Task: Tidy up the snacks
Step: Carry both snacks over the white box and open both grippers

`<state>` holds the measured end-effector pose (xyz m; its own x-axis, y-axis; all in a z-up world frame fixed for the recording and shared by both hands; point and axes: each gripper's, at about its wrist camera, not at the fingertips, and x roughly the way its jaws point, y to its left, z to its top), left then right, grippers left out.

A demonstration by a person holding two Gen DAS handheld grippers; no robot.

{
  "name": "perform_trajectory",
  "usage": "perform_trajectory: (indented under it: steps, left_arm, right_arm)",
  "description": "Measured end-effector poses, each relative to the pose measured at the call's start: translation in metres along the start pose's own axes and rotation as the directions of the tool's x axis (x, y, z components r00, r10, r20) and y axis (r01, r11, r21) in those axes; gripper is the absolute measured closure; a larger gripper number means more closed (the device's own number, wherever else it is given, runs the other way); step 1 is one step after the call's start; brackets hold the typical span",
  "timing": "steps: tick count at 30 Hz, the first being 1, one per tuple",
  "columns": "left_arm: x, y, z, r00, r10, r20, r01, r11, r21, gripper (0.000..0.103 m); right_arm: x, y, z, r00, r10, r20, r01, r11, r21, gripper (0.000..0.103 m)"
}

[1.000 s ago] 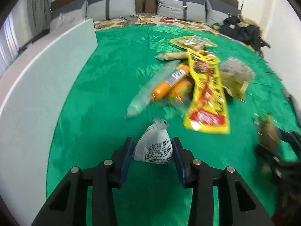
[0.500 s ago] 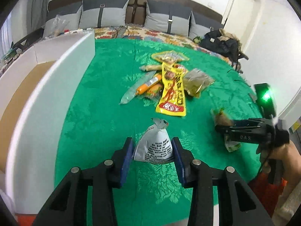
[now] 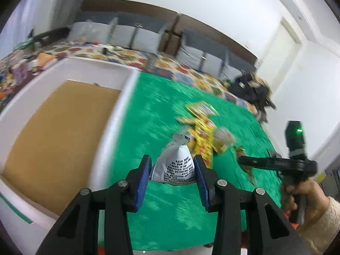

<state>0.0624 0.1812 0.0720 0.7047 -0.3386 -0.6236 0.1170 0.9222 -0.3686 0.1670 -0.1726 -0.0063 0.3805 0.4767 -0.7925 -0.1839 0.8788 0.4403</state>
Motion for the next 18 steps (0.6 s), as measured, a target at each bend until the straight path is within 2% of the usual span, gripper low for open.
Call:
perform_trajectory:
  steps: [2, 6, 9, 13, 15, 17, 18]
  left_arm:
    - [-0.012, 0.027, 0.011, 0.997, 0.067, 0.027, -0.066, 0.998, -0.017, 0.063]
    - [-0.027, 0.086, 0.022, 0.981, 0.193, 0.031, -0.19, 0.979, -0.078, 0.063]
    - [-0.031, 0.122, 0.021, 0.958, 0.285, 0.012, -0.283, 0.954, -0.101, 0.063]
    - [-0.03, 0.154, 0.015, 0.928, 0.371, -0.016, -0.371, 0.922, -0.111, 0.062]
    - [-0.028, 0.164, 0.01, 0.91, 0.412, -0.033, -0.413, 0.903, -0.117, 0.056]
    - [-0.027, 0.174, 0.007, 0.9, 0.435, -0.041, -0.436, 0.889, -0.138, 0.028]
    - [-0.029, 0.176, 0.006, 0.896, 0.442, -0.035, -0.442, 0.884, -0.151, 0.023]
  right_arm:
    - [0.001, 0.043, 0.01, 0.997, 0.077, 0.005, -0.077, 0.996, -0.05, 0.048]
    - [0.014, 0.153, 0.024, 0.971, 0.237, -0.016, -0.236, 0.956, -0.171, 0.047]
    - [0.031, 0.223, 0.029, 0.952, 0.303, -0.045, -0.305, 0.921, -0.242, 0.047]
    - [0.061, 0.29, 0.03, 0.944, 0.325, -0.061, -0.327, 0.893, -0.31, 0.044]
    - [0.076, 0.307, 0.029, 0.951, 0.304, -0.057, -0.305, 0.895, -0.325, 0.04]
    - [0.09, 0.315, 0.031, 0.958, 0.283, -0.054, -0.285, 0.905, -0.317, 0.032]
    - [0.09, 0.312, 0.031, 0.959, 0.28, -0.047, -0.281, 0.909, -0.309, 0.031]
